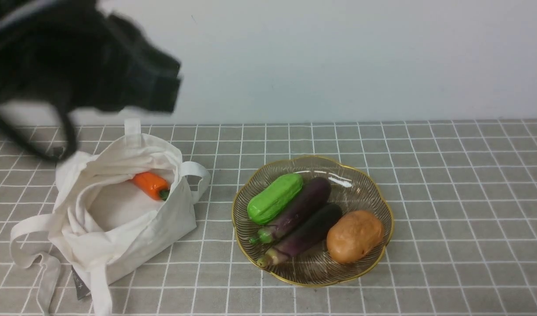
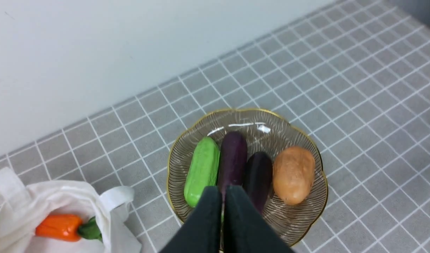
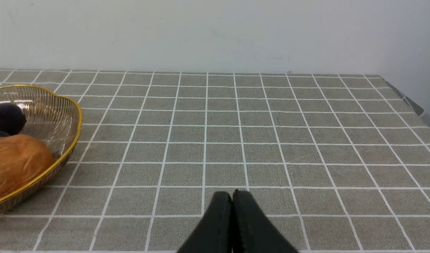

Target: Take vegetables from bag on grey coffee tablecloth place on plate.

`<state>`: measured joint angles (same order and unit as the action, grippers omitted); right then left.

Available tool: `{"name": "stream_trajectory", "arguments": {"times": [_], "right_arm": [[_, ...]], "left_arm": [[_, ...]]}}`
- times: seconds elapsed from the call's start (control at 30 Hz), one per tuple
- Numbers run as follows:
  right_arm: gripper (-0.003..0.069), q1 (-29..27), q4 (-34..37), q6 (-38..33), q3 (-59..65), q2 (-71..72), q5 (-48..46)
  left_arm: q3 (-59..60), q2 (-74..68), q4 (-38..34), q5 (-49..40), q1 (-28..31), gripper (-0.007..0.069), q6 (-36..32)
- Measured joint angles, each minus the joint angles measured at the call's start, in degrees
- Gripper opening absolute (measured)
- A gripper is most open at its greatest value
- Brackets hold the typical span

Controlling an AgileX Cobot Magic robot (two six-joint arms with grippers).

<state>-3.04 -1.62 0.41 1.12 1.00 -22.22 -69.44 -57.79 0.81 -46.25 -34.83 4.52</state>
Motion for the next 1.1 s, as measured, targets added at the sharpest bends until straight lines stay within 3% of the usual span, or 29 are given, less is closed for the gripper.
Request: {"name": "stream_trajectory", "arguments": {"times": [0.23, 0.63, 0.77, 0.93, 1.1], "right_arm": [[-0.0013, 0.00, 0.00, 0.00, 0.00, 0.00, 0.00], [-0.0013, 0.00, 0.00, 0.00, 0.00, 0.00, 0.00], [-0.0013, 0.00, 0.00, 0.00, 0.00, 0.00, 0.00], [-0.0013, 0.00, 0.00, 0.00, 0.00, 0.00, 0.00], [-0.0013, 0.00, 0.06, 0.00, 0.00, 0.00, 0.00]], "left_arm": [[19.77, 19.81, -0.07, 4.99, 0.00, -0.0005, 0.15], [30.72, 41.83, 3.82, 8.69, 0.05, -0.0005, -0.10], [37.00, 47.30, 5.00, 12.53, 2.43, -0.0005, -0.61], [52.65, 57.30, 0.17, 20.64, 16.49, -0.0005, -4.52], [67.31, 58.46, -6.07, 26.56, 29.67, -0.0005, -10.54]]}}
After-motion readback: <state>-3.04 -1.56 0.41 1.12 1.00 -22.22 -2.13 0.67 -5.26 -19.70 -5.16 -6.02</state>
